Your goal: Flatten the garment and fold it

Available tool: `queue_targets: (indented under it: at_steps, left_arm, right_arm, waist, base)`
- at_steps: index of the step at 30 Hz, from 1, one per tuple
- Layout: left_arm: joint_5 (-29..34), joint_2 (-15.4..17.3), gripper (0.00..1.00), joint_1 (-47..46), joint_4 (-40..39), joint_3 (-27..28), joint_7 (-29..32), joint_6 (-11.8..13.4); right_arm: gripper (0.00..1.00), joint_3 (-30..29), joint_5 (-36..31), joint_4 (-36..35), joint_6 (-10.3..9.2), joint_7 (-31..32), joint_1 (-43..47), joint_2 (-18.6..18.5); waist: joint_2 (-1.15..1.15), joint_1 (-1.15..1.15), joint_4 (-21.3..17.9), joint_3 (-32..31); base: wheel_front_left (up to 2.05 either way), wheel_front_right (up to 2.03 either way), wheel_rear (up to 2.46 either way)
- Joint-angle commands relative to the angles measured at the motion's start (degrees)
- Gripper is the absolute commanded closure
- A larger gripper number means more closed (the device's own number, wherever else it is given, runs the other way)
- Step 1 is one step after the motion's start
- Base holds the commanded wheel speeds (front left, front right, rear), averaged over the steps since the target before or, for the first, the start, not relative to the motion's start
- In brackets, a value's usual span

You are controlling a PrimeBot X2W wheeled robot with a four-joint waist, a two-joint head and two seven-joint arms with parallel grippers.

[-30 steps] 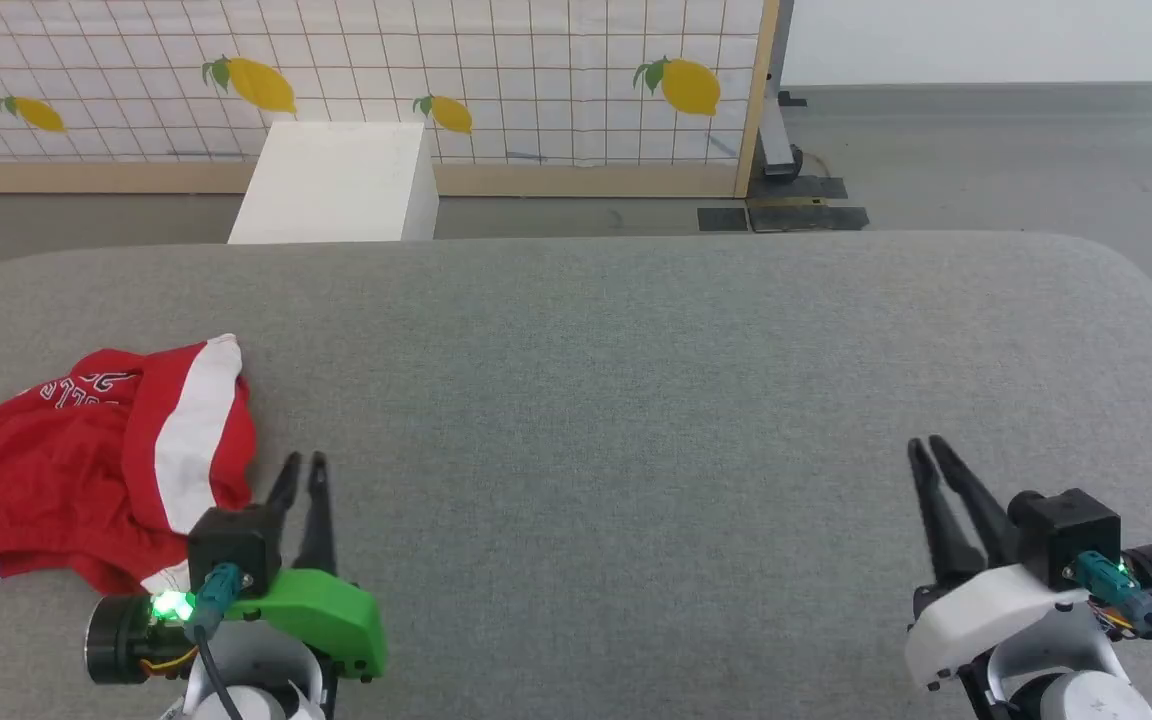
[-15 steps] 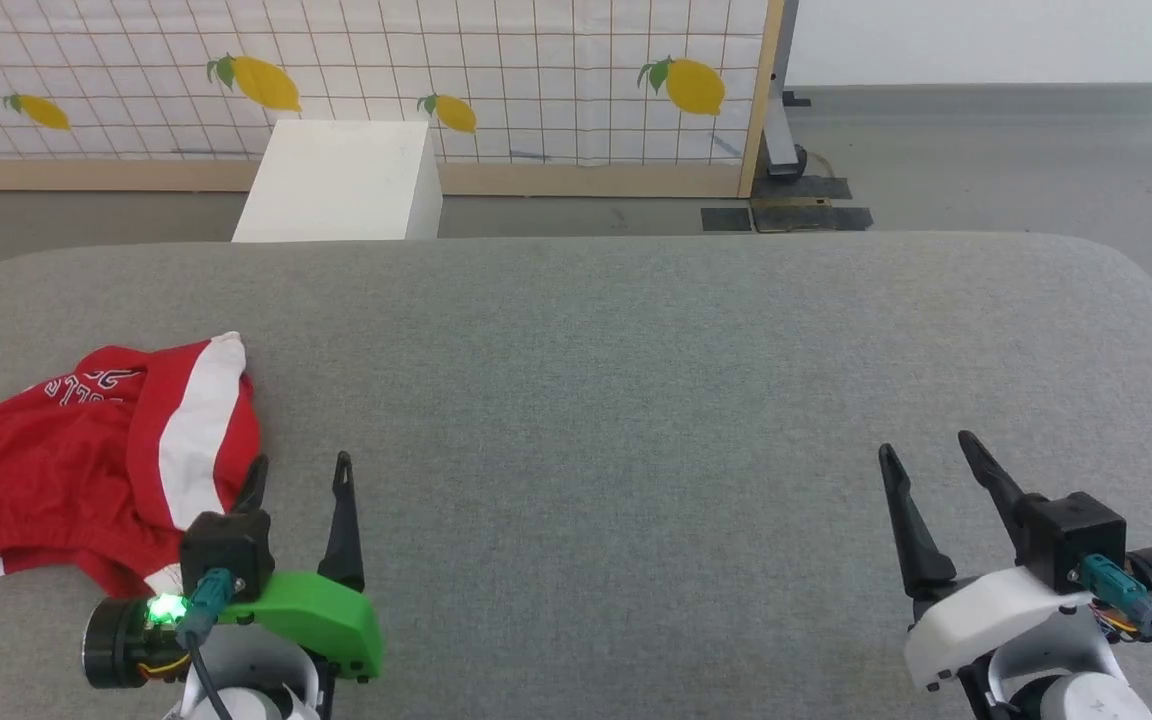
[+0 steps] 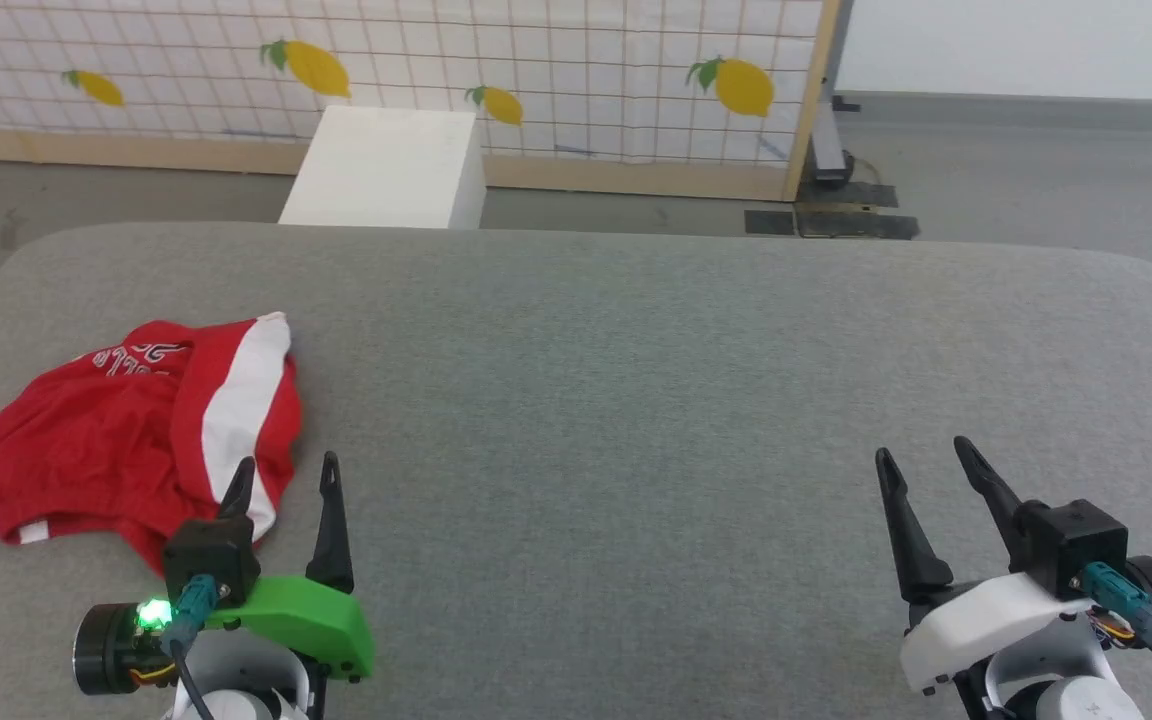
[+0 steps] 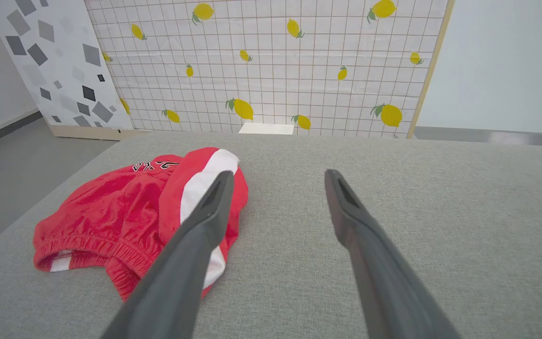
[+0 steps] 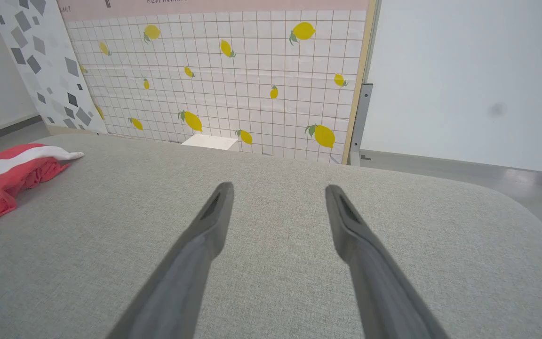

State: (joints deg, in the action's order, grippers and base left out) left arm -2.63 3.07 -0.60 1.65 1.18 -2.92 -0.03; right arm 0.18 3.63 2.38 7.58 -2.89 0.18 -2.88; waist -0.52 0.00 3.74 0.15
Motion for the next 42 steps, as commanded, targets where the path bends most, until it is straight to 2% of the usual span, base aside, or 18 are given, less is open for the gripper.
queue_targets:
  at_steps: [1,32,42]
  left_arm:
    - [-0.6,0.0,0.0,0.6,0.3,0.3,-0.7,-0.4]
    - [-1.5,-0.1,0.0,1.7,2.9,2.2,-4.3,-0.6]
    - [-2.1,-0.1,0.0,2.5,3.4,3.1,-5.5,-0.2]
  right_arm:
    - [0.0,0.1,0.6,0.3,-0.02,-0.7,0.7,0.0]
    - [0.0,0.9,3.4,4.8,-0.04,-4.3,0.9,0.0]
    - [0.0,1.5,4.5,6.4,-0.05,-5.5,1.0,0.0]
  waist:
    - [0.12,0.0,1.1,0.1]
    - [0.25,0.0,15.7,-0.3]
    - [0.29,0.0,18.7,-0.4]
  base:
    - [0.0,0.0,0.0]
    - [0.0,0.0,0.0]
    - [-0.03,-0.03,-0.03]
